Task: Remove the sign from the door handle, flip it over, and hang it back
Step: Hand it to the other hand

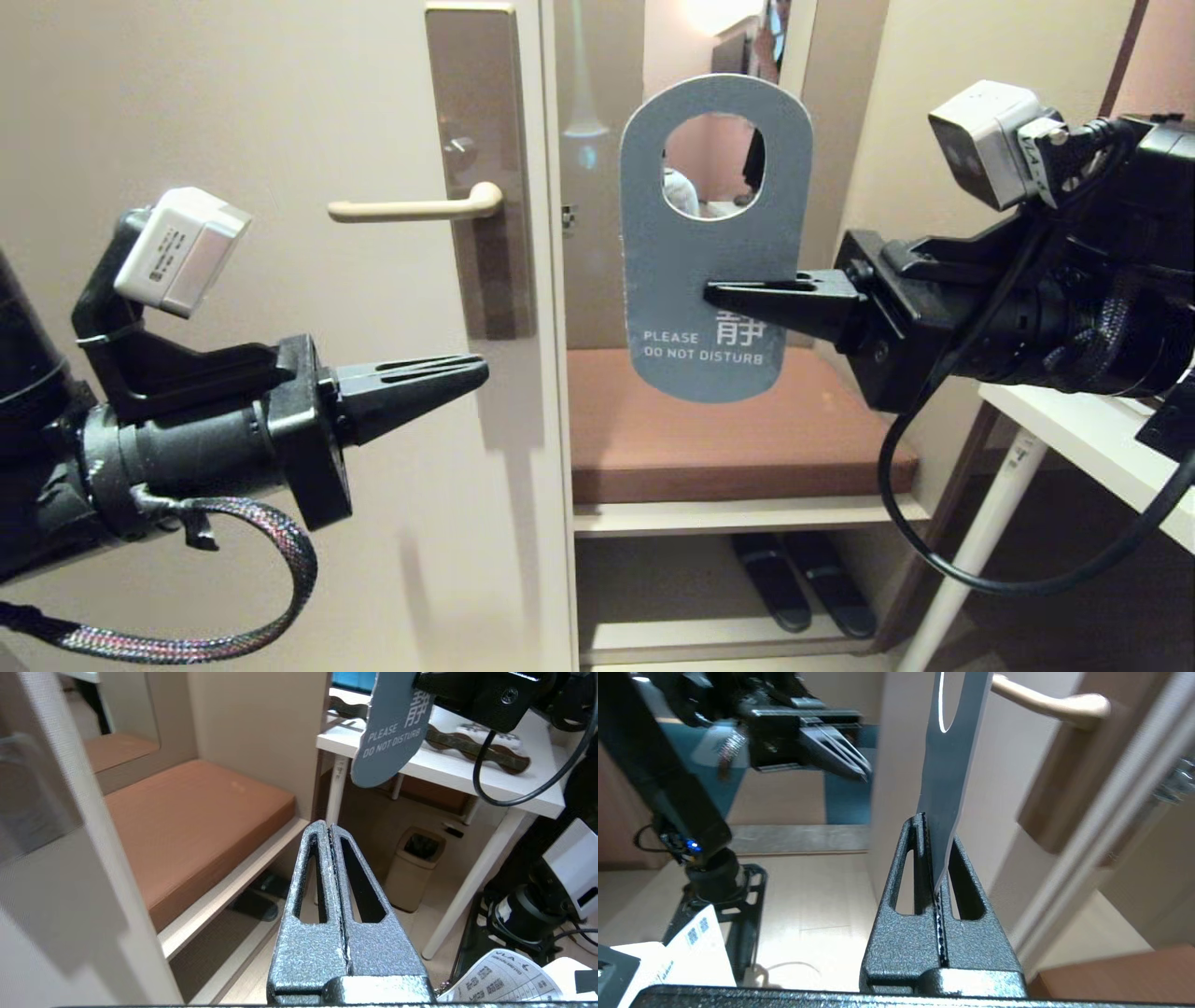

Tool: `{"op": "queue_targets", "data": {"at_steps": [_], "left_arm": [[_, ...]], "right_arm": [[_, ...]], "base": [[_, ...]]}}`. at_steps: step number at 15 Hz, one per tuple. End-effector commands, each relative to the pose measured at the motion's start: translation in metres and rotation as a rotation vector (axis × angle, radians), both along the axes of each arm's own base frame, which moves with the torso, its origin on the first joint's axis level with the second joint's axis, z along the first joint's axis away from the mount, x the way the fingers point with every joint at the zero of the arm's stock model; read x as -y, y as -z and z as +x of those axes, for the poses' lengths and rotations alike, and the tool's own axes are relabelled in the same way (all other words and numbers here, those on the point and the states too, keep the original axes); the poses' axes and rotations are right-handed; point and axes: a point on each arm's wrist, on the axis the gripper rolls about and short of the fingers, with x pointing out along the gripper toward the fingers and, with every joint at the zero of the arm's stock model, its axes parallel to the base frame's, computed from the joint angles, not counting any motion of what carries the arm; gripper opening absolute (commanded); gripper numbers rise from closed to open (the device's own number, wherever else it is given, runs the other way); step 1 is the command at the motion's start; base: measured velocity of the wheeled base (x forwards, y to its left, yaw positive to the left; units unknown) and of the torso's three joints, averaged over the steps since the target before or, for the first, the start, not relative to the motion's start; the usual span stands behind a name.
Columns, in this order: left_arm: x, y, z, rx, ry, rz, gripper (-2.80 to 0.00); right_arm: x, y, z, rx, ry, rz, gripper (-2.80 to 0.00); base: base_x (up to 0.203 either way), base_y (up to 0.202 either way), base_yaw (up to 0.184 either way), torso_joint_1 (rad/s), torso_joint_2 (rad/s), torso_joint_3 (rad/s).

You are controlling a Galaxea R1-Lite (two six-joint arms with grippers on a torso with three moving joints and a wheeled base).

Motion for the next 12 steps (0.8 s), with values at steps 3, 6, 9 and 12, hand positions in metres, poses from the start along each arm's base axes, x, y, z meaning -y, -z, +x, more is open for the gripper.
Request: {"op": "queue_targets", "data": {"at_steps": [3,6,9,12], "left_arm": [[0.0056,0.0092,0.0096,-0.038,0.023,0.016,-2.8],[0.0069,0.0107,0.0117,-0.039,0.026,0.016,-2.8],[0.008,0.0107,0.0134,-0.035,0.026,0.013,-2.8],[0.0083,0.0108,0.0127,-0.035,0.028,0.013,-2.8]], "right_arm": [[-0.0093,-0.0012,0.0035,-0.037,-0.07,0.01,-2.8],[-0.0096,-0.003,0.0037,-0.061,-0.094,0.017,-2.8],[-0.0102,-0.0007,0.003,-0.067,-0.123,0.011,-2.8],[-0.0102,0.0019,0.0031,-0.076,-0.122,0.007,-2.8]], "base": [[0.0,0.0,0.0,0.0,0.0,0.0],[0.0,0.0,0.0,0.0,0.0,0.0],[0.0,0.0,0.0,0.0,0.0,0.0],[0.0,0.0,0.0,0.0,0.0,0.0]]}}
